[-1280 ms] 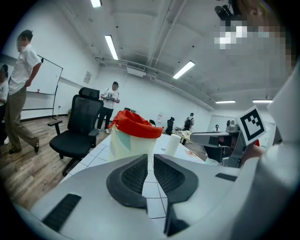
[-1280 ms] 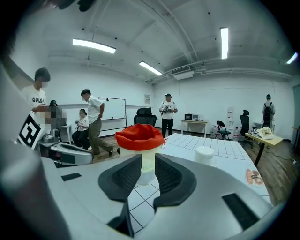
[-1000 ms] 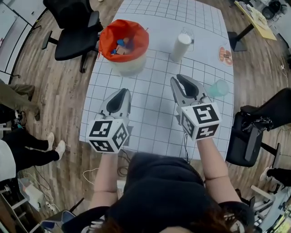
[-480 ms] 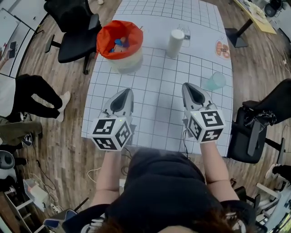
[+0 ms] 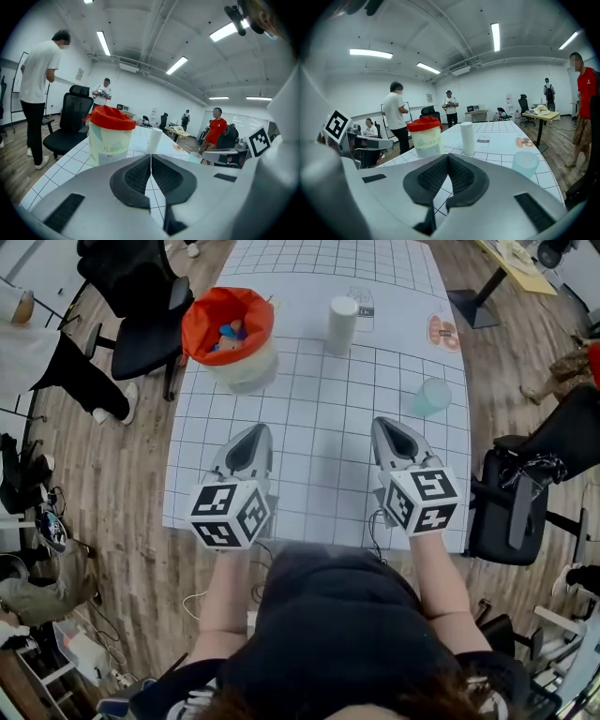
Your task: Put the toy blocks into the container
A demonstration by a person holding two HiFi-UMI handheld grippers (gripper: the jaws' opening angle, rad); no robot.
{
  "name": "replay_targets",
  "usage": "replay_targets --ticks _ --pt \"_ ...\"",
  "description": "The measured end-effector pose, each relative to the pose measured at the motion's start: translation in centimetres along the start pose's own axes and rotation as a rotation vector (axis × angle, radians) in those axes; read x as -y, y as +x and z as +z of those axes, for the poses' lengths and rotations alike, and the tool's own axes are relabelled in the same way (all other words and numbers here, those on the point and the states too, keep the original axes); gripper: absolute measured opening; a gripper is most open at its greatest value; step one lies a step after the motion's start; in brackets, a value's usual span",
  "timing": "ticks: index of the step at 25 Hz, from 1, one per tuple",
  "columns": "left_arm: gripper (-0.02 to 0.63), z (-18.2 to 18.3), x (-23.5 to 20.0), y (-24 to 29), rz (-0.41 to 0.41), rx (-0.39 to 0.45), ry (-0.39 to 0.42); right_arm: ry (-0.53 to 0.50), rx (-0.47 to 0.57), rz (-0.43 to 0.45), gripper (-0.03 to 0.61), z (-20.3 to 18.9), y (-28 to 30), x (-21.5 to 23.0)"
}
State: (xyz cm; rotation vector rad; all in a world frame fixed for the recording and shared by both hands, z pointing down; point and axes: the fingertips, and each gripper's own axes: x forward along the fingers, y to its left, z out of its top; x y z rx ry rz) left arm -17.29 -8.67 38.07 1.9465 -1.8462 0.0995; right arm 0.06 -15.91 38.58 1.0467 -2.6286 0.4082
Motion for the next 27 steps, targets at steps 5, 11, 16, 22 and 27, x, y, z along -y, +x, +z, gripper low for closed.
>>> replay_targets --ticks 5,11,16,22,27 --pt "0.032 -0.1 0.5 0.2 0.002 -0.007 0.006 0.01 -0.001 0.003 0.015 -0.3 -0.6 0.3" --pt "0.032 -0.2 0.6 0.2 0.009 -0.012 0.013 0.018 0.0 0.01 0.015 -0.4 -0.7 0.4" --pt "0.032 0.3 0.7 0.2 0.016 -0.002 0.017 0.045 0.007 0.014 0.015 -0.2 -0.9 0.7" --pt "0.031 0.3 1.7 0.2 0.006 -0.007 0.03 0.047 0.01 0.011 0.015 -0.1 -1.7 1.1" --pt "0.032 0.2 2.3 0.1 0.007 -0.011 0.039 0.034 0.011 0.022 0.015 0.1 -2.0 1.0"
